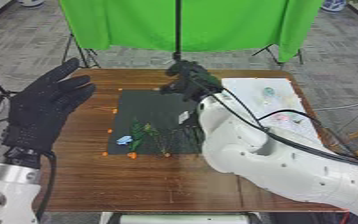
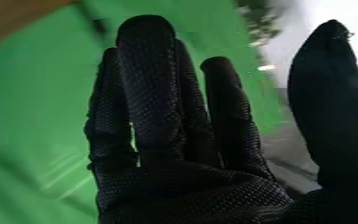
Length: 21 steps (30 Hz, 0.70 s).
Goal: Arrange flowers
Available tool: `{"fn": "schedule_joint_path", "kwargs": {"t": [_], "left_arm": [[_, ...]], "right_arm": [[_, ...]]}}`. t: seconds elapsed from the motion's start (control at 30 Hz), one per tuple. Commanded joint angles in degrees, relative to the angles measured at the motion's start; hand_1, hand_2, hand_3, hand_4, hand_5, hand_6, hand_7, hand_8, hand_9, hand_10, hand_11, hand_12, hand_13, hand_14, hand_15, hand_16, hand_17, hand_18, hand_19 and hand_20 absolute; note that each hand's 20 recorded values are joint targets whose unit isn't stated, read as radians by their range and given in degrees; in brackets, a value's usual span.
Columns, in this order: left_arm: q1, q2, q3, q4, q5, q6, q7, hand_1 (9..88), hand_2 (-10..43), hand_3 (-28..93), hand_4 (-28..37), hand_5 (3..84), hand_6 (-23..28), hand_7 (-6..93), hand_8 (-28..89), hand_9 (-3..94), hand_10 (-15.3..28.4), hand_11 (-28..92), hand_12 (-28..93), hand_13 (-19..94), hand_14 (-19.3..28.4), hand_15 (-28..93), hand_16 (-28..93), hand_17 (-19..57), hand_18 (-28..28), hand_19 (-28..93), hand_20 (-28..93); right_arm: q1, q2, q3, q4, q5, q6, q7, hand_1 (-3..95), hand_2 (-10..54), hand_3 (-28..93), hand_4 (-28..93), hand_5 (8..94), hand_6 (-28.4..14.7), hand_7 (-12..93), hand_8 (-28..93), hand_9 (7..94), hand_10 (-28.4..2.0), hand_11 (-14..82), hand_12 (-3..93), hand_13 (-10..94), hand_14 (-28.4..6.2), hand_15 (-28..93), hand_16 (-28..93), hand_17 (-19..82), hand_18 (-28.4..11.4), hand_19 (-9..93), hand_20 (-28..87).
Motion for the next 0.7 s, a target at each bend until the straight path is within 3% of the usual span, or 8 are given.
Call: {"fn": "schedule_joint_path", "kwargs": {"t": [0.03,0.07,0.13,0.2,0.37,0.53,0.7], "left_arm": [[2.12,-0.89,-0.29,-0.3,-0.32,0.82,0.34,24.4,6.8,79,-20.1,37.4,9.9,16.2,-11,34.1,21.9,30,12,23,28.4,51,-9,-10.2,24.2,55,17],[2.11,-0.89,-0.18,-0.03,-0.4,0.49,0.46,24.4,6.8,79,-20.1,37.4,9.9,16.2,-11,34.1,21.9,30,12,23,28.4,51,-9,-10.2,24.2,55,17],[2.22,-0.73,-0.12,0.11,-1.7,0.48,0.63,24.3,6.8,79,-20.1,37.3,9.9,16.2,-11,34.1,21.8,30,12,23,28.4,51,-9,-10.2,24.2,55,17],[2.31,-1.04,-0.24,0.24,-0.87,0.35,0.04,24.3,6.7,79,-20.1,37.3,9.8,16.2,-10,34.1,21.8,30,12,23,28.4,51,-9,-10.2,24.3,55,17],[1.99,-0.96,0.43,0.69,-1.2,-0.23,0.25,24.2,6.6,79,-20.1,37.2,9.8,16.2,-10,34.0,21.7,30,12,23,28.4,51,-9,-10.2,24.3,55,17],[1.33,-1.08,0.67,0.85,-1.03,-0.44,-0.32,23.9,6.2,79,-19.9,37.1,9.7,16.3,-10,34.0,21.8,30,12,23,28.3,51,-9,-10.2,24.3,55,17],[0.48,-1.18,1.39,1.12,-1.11,-0.5,-0.77,24.0,6.2,79,-19.9,37.1,9.7,16.2,-10,34.3,21.9,30,12,23,28.4,51,-9,-10.1,24.3,55,18]], "right_arm": [[-8.73,12.06,9.35,2.53,-0.67,0.38,7.32,33.4,-8.7,76,-28,50.4,-1.5,14,-12,58.7,-17.5,13.3,11.7,68,-11.0,64,11,23,-20.6,81,10],[-9.96,12.91,10.42,2.42,-1.48,0.08,8.7,33.4,-8.7,76,-28,50.4,-1.6,14,-12,58.6,-17.6,13.3,11.6,68,-11.1,64,10,23,-20.7,82,10],[-12.9,13.4,13.48,2.64,-3.38,-1.23,12.04,33.5,-8.7,76,-28,50.6,-1.9,14,-12,58.2,-18.3,13.2,11.6,68,-11.5,64,10,25,-21.4,83,10],[-15.15,14.14,15.72,3.03,-4.09,-0.83,13.87,34.1,-8.8,76,-28,51.4,-2.9,13,-12,57.3,-20.1,12.3,11.1,69,-11.5,64,9,26,-21.8,84,9],[-18.14,15.76,18.97,5.3,-4.34,-2.39,16.81,35.2,-9.1,76,-27,51.9,-3.9,12,-12,56.2,-21.9,11.8,10.9,71,-11.2,64,9,28,-22.7,90,-3],[-17.91,17.02,18.21,7.57,-3.14,-4.85,17.99,35.5,-9.4,76,-27,50.5,-4.0,12,-12,56.0,-22.4,11.7,10.8,72,-11.3,64,9,29,-22.8,92,-7],[-17.98,16.42,17.26,9.17,-3.36,-7.91,19.14,36.4,-9.5,75,-27,50.8,-3.5,12,-12,63.1,-22.1,13.4,11.1,76,-10.3,66,10,32,-23.6,93,-6]]}}
